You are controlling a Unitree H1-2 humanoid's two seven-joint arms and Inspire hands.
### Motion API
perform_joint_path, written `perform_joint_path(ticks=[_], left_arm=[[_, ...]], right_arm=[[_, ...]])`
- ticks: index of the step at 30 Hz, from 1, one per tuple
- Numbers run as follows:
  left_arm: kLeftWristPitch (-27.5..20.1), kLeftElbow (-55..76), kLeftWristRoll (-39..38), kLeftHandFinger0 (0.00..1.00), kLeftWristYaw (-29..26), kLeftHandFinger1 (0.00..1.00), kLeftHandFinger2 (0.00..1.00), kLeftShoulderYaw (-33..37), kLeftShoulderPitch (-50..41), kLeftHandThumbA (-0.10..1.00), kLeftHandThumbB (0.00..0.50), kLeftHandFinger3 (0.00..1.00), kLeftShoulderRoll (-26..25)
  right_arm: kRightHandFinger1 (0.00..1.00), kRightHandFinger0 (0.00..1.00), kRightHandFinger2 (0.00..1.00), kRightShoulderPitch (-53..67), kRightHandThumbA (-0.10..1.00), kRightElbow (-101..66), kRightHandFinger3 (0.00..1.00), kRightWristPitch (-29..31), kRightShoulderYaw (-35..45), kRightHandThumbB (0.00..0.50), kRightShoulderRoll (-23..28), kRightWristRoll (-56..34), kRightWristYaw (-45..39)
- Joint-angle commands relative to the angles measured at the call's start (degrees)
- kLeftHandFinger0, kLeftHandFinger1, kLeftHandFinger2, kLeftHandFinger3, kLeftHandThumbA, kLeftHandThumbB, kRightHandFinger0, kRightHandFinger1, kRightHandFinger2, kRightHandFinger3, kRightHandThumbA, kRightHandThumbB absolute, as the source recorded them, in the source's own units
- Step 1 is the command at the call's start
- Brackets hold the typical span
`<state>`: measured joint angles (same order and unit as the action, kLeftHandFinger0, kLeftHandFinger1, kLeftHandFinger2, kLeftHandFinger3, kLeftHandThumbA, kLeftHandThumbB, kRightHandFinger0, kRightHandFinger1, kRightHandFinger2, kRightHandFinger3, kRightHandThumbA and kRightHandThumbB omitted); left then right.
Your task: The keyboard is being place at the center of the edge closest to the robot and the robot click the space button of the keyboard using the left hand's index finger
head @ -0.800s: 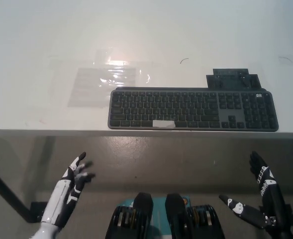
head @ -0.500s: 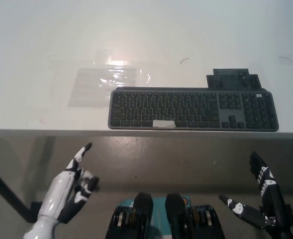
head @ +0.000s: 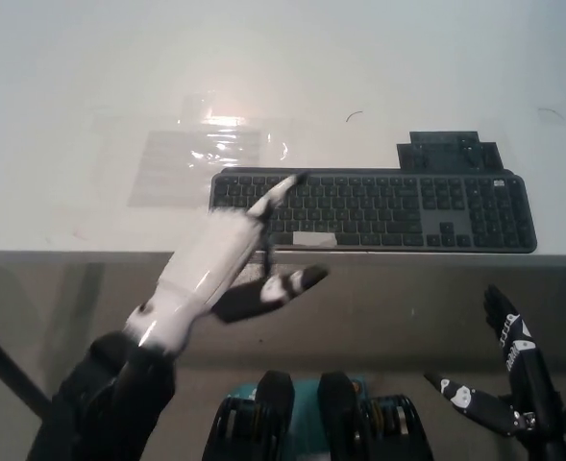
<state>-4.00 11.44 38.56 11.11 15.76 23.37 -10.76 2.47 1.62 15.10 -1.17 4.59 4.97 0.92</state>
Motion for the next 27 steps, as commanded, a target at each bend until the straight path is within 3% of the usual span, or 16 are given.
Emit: perform_joint_path(ticks=[1, 7, 11, 14, 16, 17, 20, 21, 22, 24, 25, 26, 27], left_arm=[[5.7, -1.3, 1.1, 0.0, 4.7, 0.0, 0.22, 0.9, 3.4, 1.0, 0.303, 1.0, 0.5], [7.9, -4.1, -4.5, 0.0, 7.6, 0.06, 0.25, 0.0, 6.2, 1.0, 0.255, 1.0, 0.8], [10.5, -6.0, -7.3, 0.03, 9.8, 0.1, 0.26, -0.9, 7.2, 1.0, 0.259, 1.0, 0.4], [14.1, -7.2, -8.4, 0.01, 11.6, 0.07, 0.23, -1.6, 7.8, 1.0, 0.273, 1.0, 0.3], [14.7, -8.1, -8.7, 0.0, 11.7, 0.08, 0.29, -1.8, 8.0, 1.0, 0.268, 1.0, 0.1], [15.0, -9.5, -9.1, 0.08, 11.8, 0.08, 0.3, -2.0, 8.0, 1.0, 0.271, 1.0, -0.2], [15.2, -10.7, -9.4, 0.04, 11.8, 0.1, 0.39, -1.9, 8.0, 1.0, 0.282, 1.0, -0.5], [15.4, -11.0, -9.5, 0.17, 11.9, 0.06, 0.35, -1.6, 8.0, 1.0, 0.275, 1.0, -0.5], [15.5, -11.2, -9.6, 0.17, 12.1, 0.04, 0.34, -1.5, 8.1, 1.0, 0.273, 1.0, -0.6], [15.5, -11.6, -9.5, 0.24, 12.3, 0.12, 0.41, -1.1, 8.0, 1.0, 0.266, 1.0, -0.6], [15.8, -12.1, -9.8, 0.23, 12.5, 0.19, 0.5, -0.8, 8.0, 1.0, 0.249, 1.0, -0.6], [16.7, -12.2, -9.6, 0.13, 12.6, 0.22, 0.59, -0.7, 7.9, 1.0, 0.258, 1.0, -0.5], [16.1, -13.2, -9.5, 0.41, 12.6, 0.55, 0.81, -0.3, 8.0, 1.0, 0.251, 1.0, -0.7]], right_arm=[[1.0, 1.0, 1.0, -1.2, 1.0, -2.5, 1.0, 0.4, 0.0, 0.0, 0.6, 1.5, 0.0], [1.0, 1.0, 1.0, -2.4, 0.98, -2.2, 1.0, -0.1, 0.3, 0.0, 0.8, 1.2, -0.1], [1.0, 1.0, 1.0, -2.6, 0.99, -1.9, 1.0, 0.3, 0.4, 0.0, 0.8, 1.1, -0.1], [1.0, 1.0, 1.0, -2.7, 1.0, -1.3, 1.0, 0.9, 0.5, 0.0, 0.8, 1.6, 0.3], [1.0, 1.0, 1.0, -2.7, 1.0, -1.2, 1.0, 0.9, 0.4, 0.0, 0.8, 2.1, 0.4], [1.0, 1.0, 1.0, -2.6, 1.0, -1.1, 1.0, 1.0, 0.3, 0.0, 0.8, 2.3, 0.5], [1.0, 1.0, 1.0, -2.7, 1.0, -1.0, 1.0, 1.0, 0.4, 0.001, 0.8, 2.4, 0.6], [1.0, 1.0, 1.0, -2.8, 1.0, -1.0, 1.0, 0.8, 0.5, 0.006, 0.9, 2.4, 0.6], [1.0, 1.0, 1.0, -2.9, 1.0, -0.9, 1.0, 0.9, 0.5, 0.001, 0.9, 2.4, 0.6], [1.0, 1.0, 1.0, -2.8, 1.0, -0.7, 1.0, 1.3, 0.5, 0.0, 0.9, 2.2, 0.5], [1.0, 1.0, 1.0, -2.8, 1.0, -0.7, 1.0, 1.3, 0.5, 0.0, 0.9, 1.9, 0.4], [1.0, 1.0, 1.0, -2.6, 1.0, -1.1, 1.0, 0.9, 0.4, 0.0, 0.8, 2.0, 0.4], [1.0, 1.0, 1.0, -2.6, 1.0, -1.4, 1.0, 0.7, 0.3, 0.0, 0.8, 2.6, 0.5]])
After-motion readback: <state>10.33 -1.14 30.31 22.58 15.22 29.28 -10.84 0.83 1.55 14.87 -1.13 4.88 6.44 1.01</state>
